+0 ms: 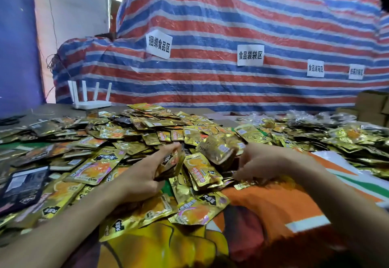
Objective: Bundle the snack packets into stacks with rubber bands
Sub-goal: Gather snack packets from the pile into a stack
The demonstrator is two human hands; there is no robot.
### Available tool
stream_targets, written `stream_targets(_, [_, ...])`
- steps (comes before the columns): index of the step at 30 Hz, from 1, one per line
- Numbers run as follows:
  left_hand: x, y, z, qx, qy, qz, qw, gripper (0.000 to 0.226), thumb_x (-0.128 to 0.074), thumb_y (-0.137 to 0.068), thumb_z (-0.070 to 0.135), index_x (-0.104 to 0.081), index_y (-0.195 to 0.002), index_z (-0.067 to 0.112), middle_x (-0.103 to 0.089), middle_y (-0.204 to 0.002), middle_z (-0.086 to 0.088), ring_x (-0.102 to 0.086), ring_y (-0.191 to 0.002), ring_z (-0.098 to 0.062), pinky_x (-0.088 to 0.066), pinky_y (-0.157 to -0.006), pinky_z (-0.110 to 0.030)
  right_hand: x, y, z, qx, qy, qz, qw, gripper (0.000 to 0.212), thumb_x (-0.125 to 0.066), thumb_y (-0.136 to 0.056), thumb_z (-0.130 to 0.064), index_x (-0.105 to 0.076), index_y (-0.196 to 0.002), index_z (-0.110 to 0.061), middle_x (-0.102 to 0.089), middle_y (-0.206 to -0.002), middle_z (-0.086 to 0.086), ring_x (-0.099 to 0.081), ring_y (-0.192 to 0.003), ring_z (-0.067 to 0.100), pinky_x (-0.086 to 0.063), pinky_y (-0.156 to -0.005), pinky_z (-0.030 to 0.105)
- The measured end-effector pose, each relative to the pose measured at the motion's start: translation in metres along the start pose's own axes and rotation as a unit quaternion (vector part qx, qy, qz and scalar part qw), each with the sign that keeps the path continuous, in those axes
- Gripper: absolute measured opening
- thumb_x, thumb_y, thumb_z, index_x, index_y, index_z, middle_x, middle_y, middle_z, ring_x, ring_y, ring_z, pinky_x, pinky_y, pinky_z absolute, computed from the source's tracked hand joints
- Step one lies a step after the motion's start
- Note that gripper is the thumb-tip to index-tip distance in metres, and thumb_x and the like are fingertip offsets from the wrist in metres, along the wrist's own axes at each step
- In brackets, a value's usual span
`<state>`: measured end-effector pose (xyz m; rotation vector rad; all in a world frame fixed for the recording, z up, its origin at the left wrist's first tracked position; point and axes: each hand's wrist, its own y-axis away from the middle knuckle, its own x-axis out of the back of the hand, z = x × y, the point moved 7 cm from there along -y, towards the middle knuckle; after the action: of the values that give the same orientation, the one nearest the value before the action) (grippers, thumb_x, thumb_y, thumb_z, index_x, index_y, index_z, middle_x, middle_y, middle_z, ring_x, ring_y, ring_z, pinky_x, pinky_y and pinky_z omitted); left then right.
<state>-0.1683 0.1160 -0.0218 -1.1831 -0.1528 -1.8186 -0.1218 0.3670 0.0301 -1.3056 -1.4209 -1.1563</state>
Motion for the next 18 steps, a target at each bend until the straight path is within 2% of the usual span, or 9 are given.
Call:
stream_targets(2, [-0.001,0.000,-0.001,0.000,0.000,-0.001,1.000,0.100,-0.066,-0.083,0.004,-0.016,-0.141,0.068,-0.056,-0.124,0.011,-0.061,-0.098,-0.004,-0.054,-0.083,-0.027,0.011,0.010,0.043,-0.084,0.057,-0.026,0.994,0.019,-0.075,-0.078,-0.028,-0.070,-0.069,-0.012,-0.062,-0.052,-0.006,-0.057,-0.052,0.014,-0.044,-0.048,0.023])
stream_targets(4, [0.000,0.000,-0.002,0.000,0.006,-0.003,1.000,0.100,-0.066,-0.084,0.003,-0.017,-0.140,0.070,-0.056,-0.121,0.011,-0.060,-0.097,0.000,-0.051,-0.079,-0.019,0.020,0.015,0.074,-0.138,0.112,0.039,0.983,0.013,-0.067,-0.078,-0.020,-0.061,-0.071,-0.011,-0.059,-0.059,-0.003,-0.059,-0.060,0.019,-0.045,-0.052,0.024])
stream_targets(6, [0.001,0.001,-0.004,0.003,0.012,-0.002,1.000,0.097,-0.065,-0.084,0.001,-0.021,-0.141,0.066,-0.058,-0.120,0.009,-0.060,-0.096,0.001,-0.048,-0.077,-0.015,0.016,0.018,0.094,-0.166,0.173,0.104,0.965,0.012,-0.058,-0.081,-0.019,-0.047,-0.077,-0.015,-0.053,-0.071,-0.002,-0.061,-0.077,0.024,-0.044,-0.062,0.027])
stream_targets(10, [0.000,0.000,-0.002,0.018,0.009,0.007,1.000,0.088,-0.064,-0.086,-0.003,-0.029,-0.149,0.048,-0.058,-0.124,0.006,-0.061,-0.101,-0.008,-0.045,-0.081,-0.017,-0.007,0.018,0.111,-0.176,0.180,0.123,0.960,0.011,-0.053,-0.087,-0.019,-0.043,-0.087,-0.021,-0.049,-0.083,-0.003,-0.063,-0.095,0.024,-0.041,-0.063,0.028])
stream_targets(13, [0.001,0.000,0.002,0.017,0.003,0.021,1.000,0.078,-0.064,-0.089,-0.003,-0.034,-0.152,0.032,-0.055,-0.131,0.004,-0.051,-0.105,-0.006,-0.037,-0.088,-0.018,-0.007,0.018,0.114,-0.174,0.182,0.157,0.955,0.011,-0.055,-0.088,-0.019,-0.045,-0.089,-0.022,-0.046,-0.076,-0.007,-0.062,-0.091,0.023,-0.039,-0.059,0.029])
stream_targets(16, [0.002,0.001,0.005,0.018,0.003,0.022,1.000,0.078,-0.064,-0.089,-0.004,-0.034,-0.151,0.031,-0.052,-0.125,0.009,-0.048,-0.102,-0.002,-0.037,-0.087,-0.016,-0.003,0.020,0.117,-0.184,0.170,0.177,0.952,0.010,-0.057,-0.086,-0.017,-0.049,-0.090,-0.022,-0.050,-0.078,-0.007,-0.057,-0.078,0.019,-0.036,-0.052,0.028])
stream_targets(18, [0.003,0.001,0.005,0.017,0.006,0.027,0.999,0.078,-0.065,-0.088,-0.005,-0.036,-0.150,0.032,-0.052,-0.122,0.013,-0.049,-0.095,0.006,-0.037,-0.082,-0.008,0.002,0.021,0.121,-0.195,0.144,0.183,0.953,0.009,-0.059,-0.083,-0.014,-0.056,-0.087,-0.021,-0.058,-0.079,-0.006,-0.057,-0.072,0.017,-0.040,-0.053,0.026])
